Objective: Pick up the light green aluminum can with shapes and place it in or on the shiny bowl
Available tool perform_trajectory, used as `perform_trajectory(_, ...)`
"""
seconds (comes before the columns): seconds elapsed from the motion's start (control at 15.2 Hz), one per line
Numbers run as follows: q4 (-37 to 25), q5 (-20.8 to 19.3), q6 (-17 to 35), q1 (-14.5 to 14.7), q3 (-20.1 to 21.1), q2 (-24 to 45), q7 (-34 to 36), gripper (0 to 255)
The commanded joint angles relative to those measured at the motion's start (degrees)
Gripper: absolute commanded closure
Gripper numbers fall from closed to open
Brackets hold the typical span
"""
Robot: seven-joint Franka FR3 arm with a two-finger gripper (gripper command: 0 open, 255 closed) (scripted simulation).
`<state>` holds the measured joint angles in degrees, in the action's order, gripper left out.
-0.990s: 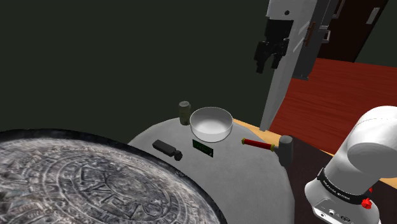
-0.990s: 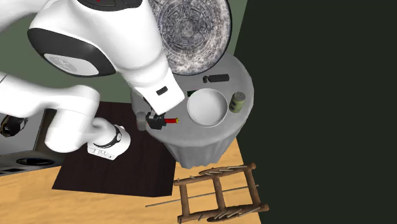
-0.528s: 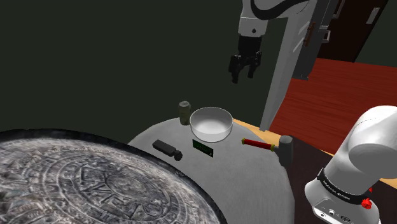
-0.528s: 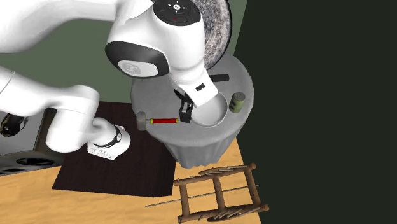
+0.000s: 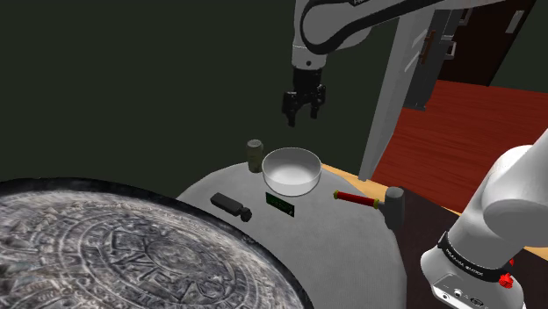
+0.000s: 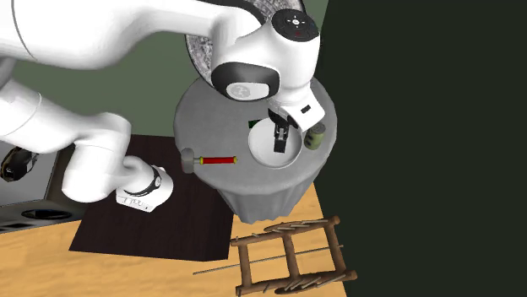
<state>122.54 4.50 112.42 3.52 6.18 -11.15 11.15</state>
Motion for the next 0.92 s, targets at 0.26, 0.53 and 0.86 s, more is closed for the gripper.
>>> perform_trajectory(0.26,-9.15,-1.95,4.06,1.52,2.28,12.96,3.94,0)
perform_trajectory(0.53,-16.51,-3.84,5.35,2.89,3.11,21.58,6.41,0)
perform_trajectory(0.86,-25.58,-5.9,5.42,4.72,3.39,30.75,8.68,0)
